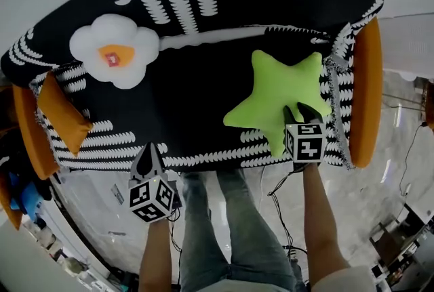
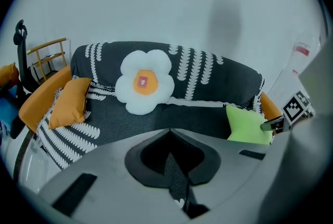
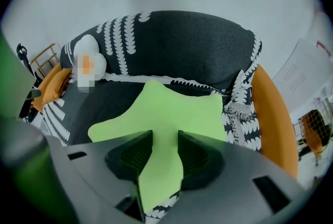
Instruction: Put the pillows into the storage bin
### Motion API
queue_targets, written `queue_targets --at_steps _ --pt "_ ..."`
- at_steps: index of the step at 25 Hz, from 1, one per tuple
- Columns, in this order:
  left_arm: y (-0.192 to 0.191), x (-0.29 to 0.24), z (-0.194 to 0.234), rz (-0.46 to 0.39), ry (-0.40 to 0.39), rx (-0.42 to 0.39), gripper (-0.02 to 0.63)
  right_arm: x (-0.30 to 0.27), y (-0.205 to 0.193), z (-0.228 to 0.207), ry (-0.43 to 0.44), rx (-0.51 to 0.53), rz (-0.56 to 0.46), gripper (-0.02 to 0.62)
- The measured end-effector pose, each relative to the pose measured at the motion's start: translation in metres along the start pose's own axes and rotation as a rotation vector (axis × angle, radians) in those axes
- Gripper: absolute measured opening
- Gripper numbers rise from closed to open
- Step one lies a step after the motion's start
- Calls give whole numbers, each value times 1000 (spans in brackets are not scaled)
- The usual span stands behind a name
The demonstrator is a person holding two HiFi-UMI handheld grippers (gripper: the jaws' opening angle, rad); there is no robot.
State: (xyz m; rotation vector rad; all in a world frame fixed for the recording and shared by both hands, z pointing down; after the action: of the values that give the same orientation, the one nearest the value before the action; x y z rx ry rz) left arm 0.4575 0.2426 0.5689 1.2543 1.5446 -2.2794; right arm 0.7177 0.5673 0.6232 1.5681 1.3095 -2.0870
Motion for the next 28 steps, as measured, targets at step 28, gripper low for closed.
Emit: queue_targets --at_steps 28 --pt "24 33 0 -68 -19 14 3 52 22 8 46 120 -44 2"
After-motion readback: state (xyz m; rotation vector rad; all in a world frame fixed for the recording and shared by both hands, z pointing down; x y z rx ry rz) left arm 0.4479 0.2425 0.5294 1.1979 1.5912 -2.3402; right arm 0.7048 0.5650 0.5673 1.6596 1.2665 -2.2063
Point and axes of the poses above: the fingertips, and each gripper's own axes: x backward along the fingers, z to its left, y out of its top, the point moved 7 cm from there along x, backward along the fingers, and after that the axes turned 10 degrees about -z, right-handed, at the moved point
